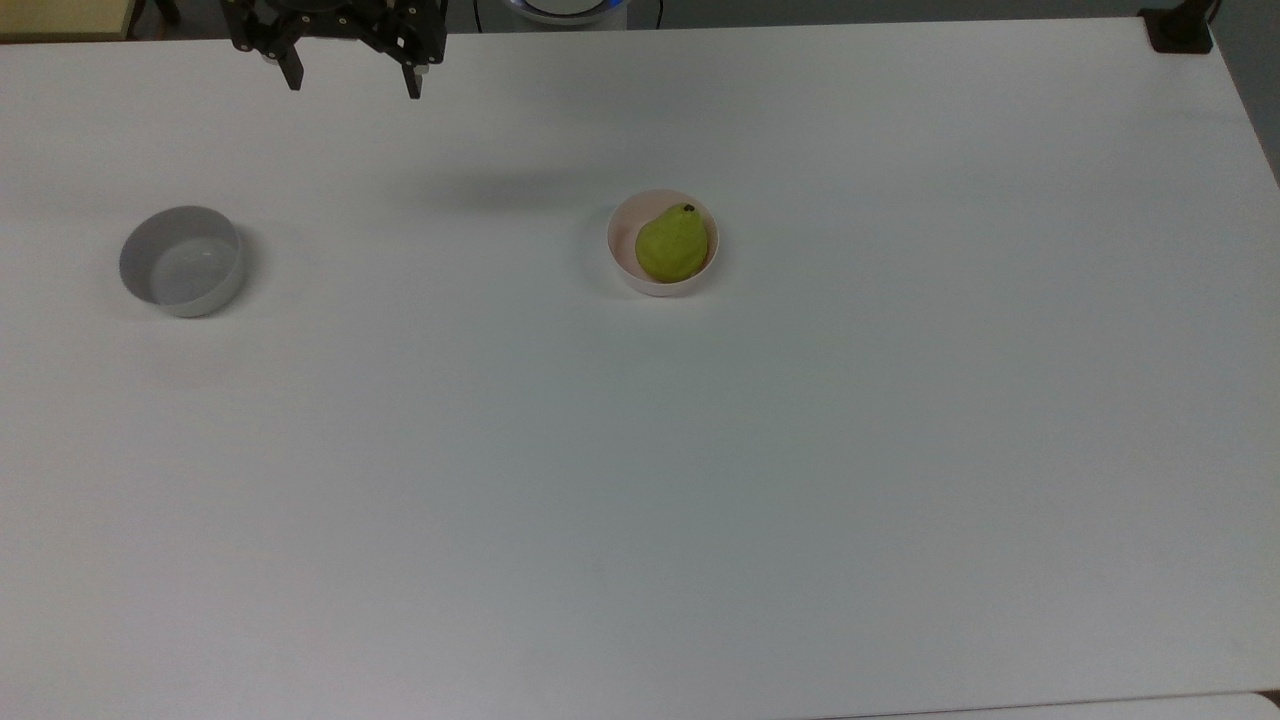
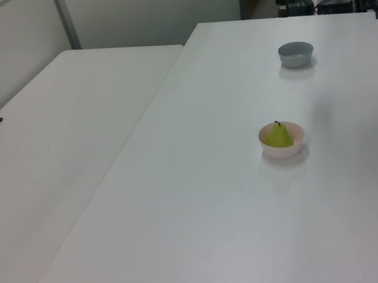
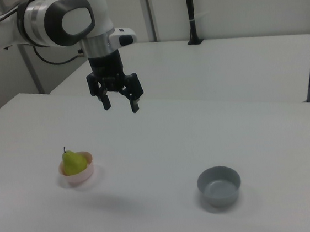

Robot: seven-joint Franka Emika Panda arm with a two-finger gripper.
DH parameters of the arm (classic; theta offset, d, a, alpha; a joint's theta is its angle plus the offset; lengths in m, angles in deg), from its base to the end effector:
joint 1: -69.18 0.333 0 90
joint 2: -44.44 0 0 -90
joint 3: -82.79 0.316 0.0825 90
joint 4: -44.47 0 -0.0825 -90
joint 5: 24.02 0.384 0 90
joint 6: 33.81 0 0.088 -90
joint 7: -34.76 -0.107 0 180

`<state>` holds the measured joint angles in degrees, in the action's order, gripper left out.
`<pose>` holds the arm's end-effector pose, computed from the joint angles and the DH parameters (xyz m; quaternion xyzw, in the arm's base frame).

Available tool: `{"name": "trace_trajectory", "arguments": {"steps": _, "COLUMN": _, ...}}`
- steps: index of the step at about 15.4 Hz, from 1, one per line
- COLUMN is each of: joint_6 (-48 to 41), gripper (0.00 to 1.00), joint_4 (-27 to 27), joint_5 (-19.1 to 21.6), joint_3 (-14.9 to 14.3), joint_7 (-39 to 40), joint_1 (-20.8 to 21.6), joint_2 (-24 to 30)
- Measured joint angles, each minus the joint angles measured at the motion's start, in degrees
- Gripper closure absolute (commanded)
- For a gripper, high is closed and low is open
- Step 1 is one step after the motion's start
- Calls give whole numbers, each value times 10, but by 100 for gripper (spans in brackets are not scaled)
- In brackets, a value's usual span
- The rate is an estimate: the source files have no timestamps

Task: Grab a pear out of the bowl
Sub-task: 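Move the open gripper over the pink bowl holding the green pear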

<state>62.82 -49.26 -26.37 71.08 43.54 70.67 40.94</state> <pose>0.5702 -0.1036 0.5698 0.9996 -0.0099 -0.0089 0.0254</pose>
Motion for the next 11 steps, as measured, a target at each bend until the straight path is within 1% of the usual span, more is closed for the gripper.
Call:
{"name": "trace_trajectory", "arguments": {"steps": 5, "joint_6": 0, "gripper": 0, "joint_4": 0, "joint_5": 0, "joint_3": -2, "joint_7": 2, "joint_1": 6, "joint_2": 0}}
{"name": "trace_trajectory", "arguments": {"steps": 6, "joint_6": 0, "gripper": 0, "joint_4": 0, "joint_5": 0, "joint_3": -13, "joint_7": 2, "joint_1": 20, "joint_2": 0}}
{"name": "trace_trajectory", "arguments": {"steps": 7, "joint_6": 0, "gripper": 0, "joint_4": 0, "joint_5": 0, "joint_3": -30, "joint_7": 2, "joint_1": 40, "joint_2": 0}}
{"name": "trace_trajectory", "arguments": {"steps": 9, "joint_6": 0, "gripper": 0, "joint_4": 0, "joint_5": 1, "joint_3": -65, "joint_7": 2, "joint_1": 92, "joint_2": -3}}
{"name": "trace_trajectory", "arguments": {"steps": 11, "joint_6": 0, "gripper": 0, "joint_4": 3, "joint_5": 3, "joint_3": -69, "joint_7": 2, "joint_1": 120, "joint_2": -4}}
